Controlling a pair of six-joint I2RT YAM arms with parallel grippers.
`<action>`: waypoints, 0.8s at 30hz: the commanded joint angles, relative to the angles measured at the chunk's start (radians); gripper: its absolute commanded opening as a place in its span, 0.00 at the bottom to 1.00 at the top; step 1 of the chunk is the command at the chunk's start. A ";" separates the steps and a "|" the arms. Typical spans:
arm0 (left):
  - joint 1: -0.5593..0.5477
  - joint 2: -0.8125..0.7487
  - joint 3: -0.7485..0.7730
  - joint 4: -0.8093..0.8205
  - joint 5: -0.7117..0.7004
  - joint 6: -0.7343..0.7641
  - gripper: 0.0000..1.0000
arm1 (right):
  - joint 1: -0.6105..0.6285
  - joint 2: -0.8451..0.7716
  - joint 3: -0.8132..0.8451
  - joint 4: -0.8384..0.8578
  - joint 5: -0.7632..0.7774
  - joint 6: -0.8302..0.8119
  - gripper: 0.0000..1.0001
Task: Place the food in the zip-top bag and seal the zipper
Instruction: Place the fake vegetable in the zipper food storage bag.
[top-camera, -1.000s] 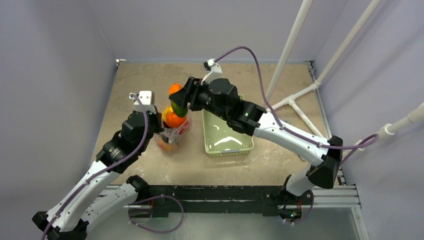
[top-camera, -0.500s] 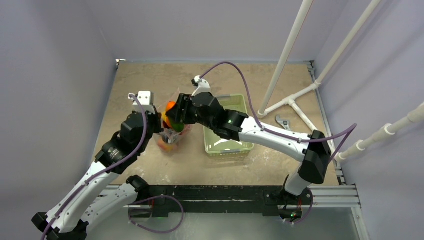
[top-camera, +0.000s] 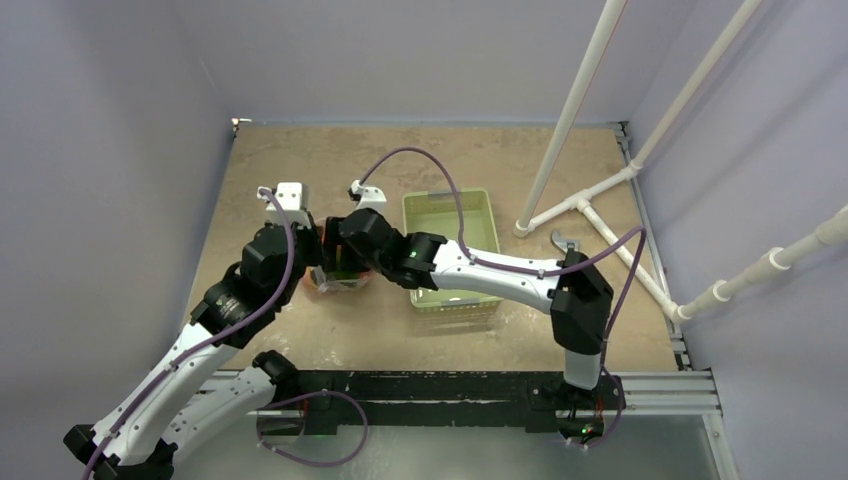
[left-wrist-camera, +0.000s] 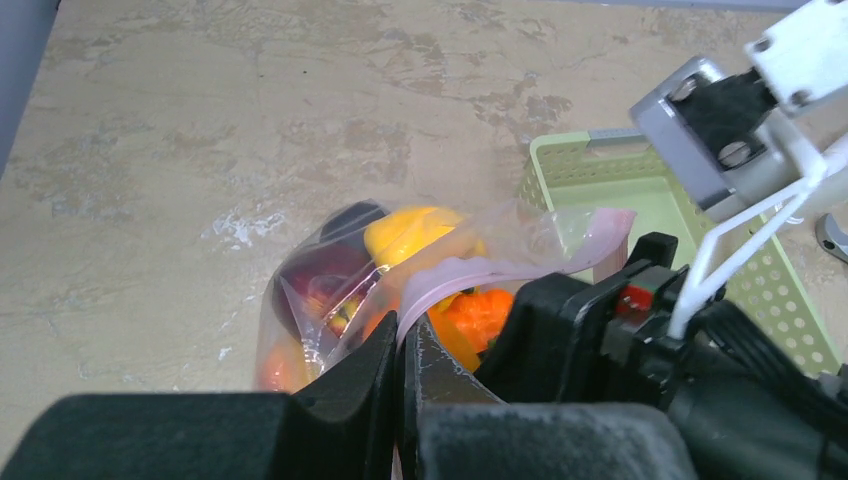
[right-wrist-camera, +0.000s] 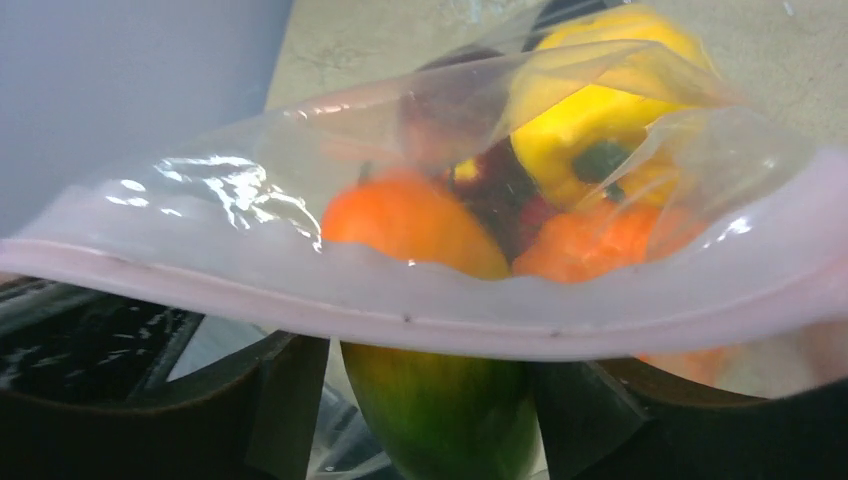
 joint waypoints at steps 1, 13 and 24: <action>0.006 -0.007 -0.005 0.049 0.003 0.018 0.00 | 0.012 -0.016 0.091 -0.111 0.091 0.007 0.79; 0.005 -0.005 -0.004 0.047 0.001 0.018 0.00 | 0.013 -0.170 0.097 -0.118 0.142 0.006 0.99; 0.006 -0.001 -0.004 0.047 0.003 0.016 0.00 | 0.013 -0.338 -0.021 -0.303 0.219 0.160 0.98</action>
